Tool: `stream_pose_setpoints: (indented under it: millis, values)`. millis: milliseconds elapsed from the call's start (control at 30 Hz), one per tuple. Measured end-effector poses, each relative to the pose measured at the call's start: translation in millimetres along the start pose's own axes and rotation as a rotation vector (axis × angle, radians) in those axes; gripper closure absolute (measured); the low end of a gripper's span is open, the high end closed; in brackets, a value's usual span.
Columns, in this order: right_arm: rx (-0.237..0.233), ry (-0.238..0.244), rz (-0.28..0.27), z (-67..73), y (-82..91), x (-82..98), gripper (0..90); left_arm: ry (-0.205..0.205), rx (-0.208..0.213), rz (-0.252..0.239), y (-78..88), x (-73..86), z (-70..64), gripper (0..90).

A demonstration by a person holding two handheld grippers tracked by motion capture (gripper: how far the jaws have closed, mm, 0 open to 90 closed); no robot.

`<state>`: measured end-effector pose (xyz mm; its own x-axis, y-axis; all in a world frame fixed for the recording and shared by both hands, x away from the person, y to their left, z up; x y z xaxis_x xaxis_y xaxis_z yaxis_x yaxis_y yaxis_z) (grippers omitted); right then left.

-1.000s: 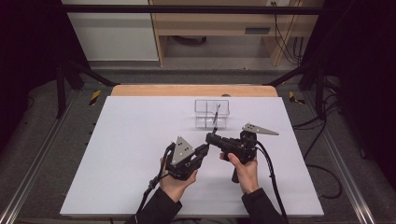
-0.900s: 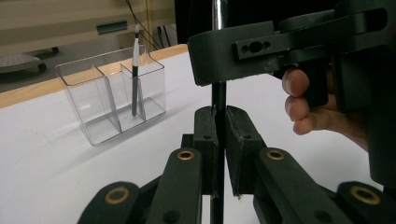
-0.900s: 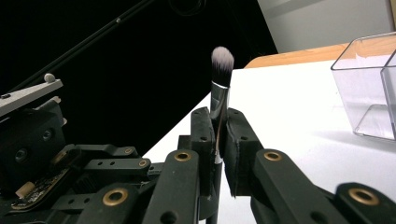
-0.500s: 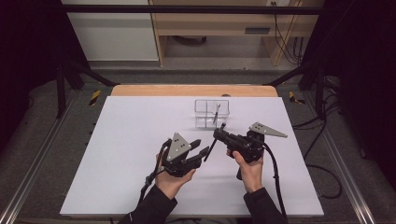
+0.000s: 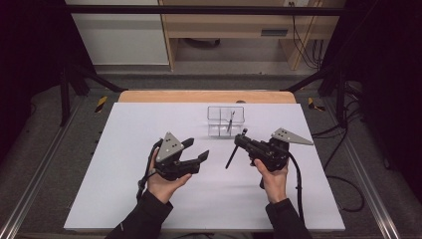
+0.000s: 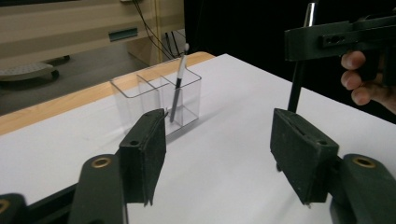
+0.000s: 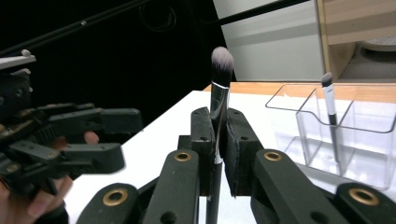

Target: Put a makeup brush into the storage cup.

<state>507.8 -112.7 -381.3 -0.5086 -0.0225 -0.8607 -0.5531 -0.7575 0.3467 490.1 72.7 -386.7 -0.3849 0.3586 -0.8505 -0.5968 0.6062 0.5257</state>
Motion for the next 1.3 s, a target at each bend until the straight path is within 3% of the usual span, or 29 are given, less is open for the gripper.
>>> stream_pose_setpoints:
  millis: [100,700,900,1300]
  values:
    - [0.015,0.012,-0.004,-1.1,1.3,-2.4,83.5,0.01,0.007,-0.014,8.8,2.1,8.2,32.0]
    - [0.091,0.099,0.004,-5.5,2.8,-17.5,83.5,0.042,-0.08,0.005,43.1,46.2,61.6,18.6]
    - [0.107,0.11,0.001,-5.1,-0.1,-23.3,83.6,0.03,-0.089,0.006,50.5,61.4,71.6,17.4]
    - [0.144,0.125,0.002,-10.6,-14.4,-32.6,83.6,0.057,-0.09,0.01,59.0,75.9,86.5,11.2]
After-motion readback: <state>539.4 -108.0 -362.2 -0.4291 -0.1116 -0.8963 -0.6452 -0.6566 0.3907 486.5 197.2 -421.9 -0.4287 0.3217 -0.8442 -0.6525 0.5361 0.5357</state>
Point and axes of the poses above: each handheld gripper's, and its own axes: y roughly backward along the jaws, x roughly out of its underside, z roughly to its left, the point moved 8 cm from there along -y, roughly forward along the jaws, and after that the axes turned 12 degrees about z, right-handed, at the moved point
